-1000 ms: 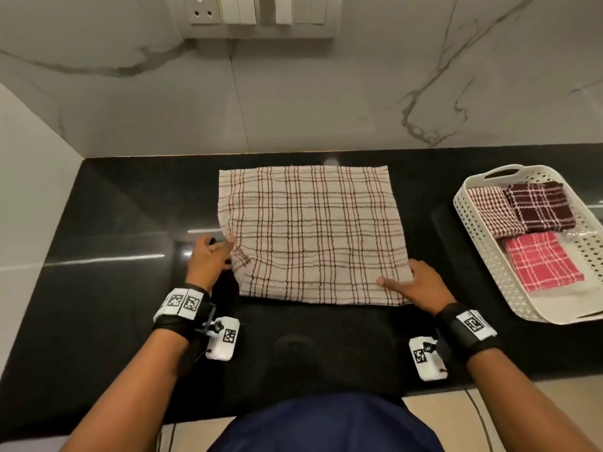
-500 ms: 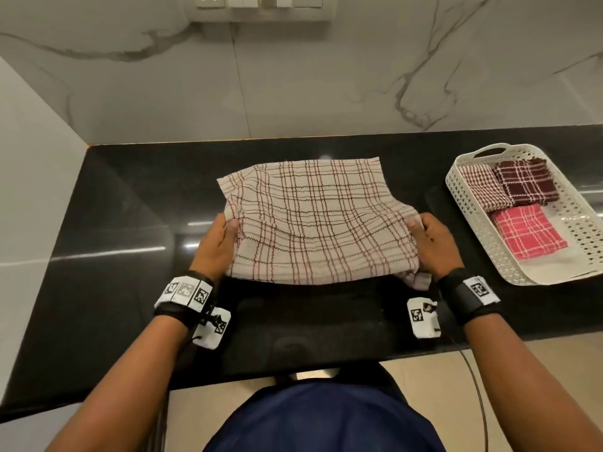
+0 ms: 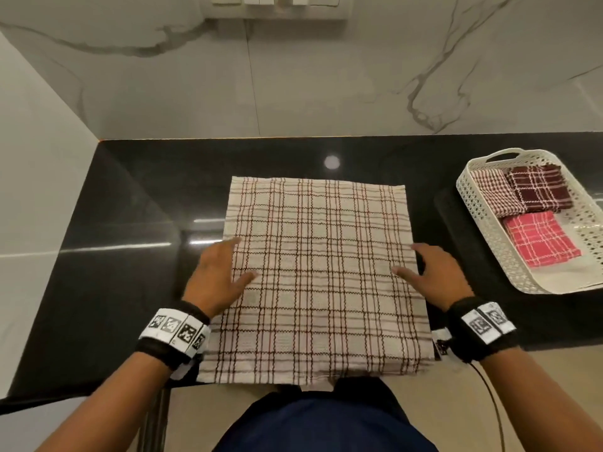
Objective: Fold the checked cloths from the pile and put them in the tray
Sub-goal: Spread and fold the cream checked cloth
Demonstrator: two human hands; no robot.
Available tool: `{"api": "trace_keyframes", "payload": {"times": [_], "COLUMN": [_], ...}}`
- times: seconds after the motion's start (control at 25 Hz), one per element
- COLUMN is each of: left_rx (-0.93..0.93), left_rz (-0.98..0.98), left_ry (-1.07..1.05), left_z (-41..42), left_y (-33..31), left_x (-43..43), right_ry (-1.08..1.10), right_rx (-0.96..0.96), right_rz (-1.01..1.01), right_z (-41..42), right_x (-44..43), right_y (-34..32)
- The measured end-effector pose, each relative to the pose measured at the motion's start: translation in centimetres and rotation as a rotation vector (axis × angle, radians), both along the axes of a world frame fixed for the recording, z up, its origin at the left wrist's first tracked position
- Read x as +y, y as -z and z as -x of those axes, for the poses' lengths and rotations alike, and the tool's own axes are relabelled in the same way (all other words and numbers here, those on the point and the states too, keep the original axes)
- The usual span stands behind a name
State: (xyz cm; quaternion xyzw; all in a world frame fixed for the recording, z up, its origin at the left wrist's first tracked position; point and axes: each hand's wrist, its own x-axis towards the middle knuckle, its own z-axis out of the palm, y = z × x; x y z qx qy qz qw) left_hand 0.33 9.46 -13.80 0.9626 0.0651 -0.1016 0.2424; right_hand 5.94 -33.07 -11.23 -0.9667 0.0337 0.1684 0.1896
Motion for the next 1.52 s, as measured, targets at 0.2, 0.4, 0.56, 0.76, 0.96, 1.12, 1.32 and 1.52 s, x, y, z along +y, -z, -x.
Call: {"api": "trace_keyframes", "payload": {"times": [0.2, 0.4, 0.56, 0.76, 0.96, 1.12, 1.32, 1.52], "left_rx": [0.347, 0.353, 0.17, 0.08, 0.078, 0.019, -0.065, -0.039], "left_rz": [-0.222, -0.18, -0.143, 0.092, -0.042, -0.228, -0.248, -0.076], "left_ry": [0.268, 0.165, 0.12, 0.518, 0.518, 0.432, 0.473, 0.383], "left_z": [-5.2, -10.5, -9.9, -0.8, 3.1, 2.8, 2.5, 2.1], "left_y": [3.0, 4.0, 2.3, 1.0, 2.3, 2.2, 2.3, 2.3], "left_x": [-5.4, -6.3, -8.3, -10.8, -12.9, -15.6, -15.3, -14.7], "right_ry": [-0.287, -0.333, -0.34, -0.571, -0.857, -0.878, -0.846, -0.706], "right_rx": [0.223, 0.228, 0.104, -0.024, 0.01, -0.082, -0.083, -0.13], "right_rz": [0.212, 0.255, 0.152, -0.214, -0.009, 0.126, 0.09, 0.048], "right_z": [-5.7, -14.0, -13.3, -0.2, 5.9, 5.7, 5.2, 4.9], "right_x": [4.2, 2.9, 3.8, 4.9, 6.9, 8.6, 8.1, 8.0], "right_y": [3.1, 3.0, 2.0, 0.7, 1.9, 2.2, 2.2, 2.7]}}
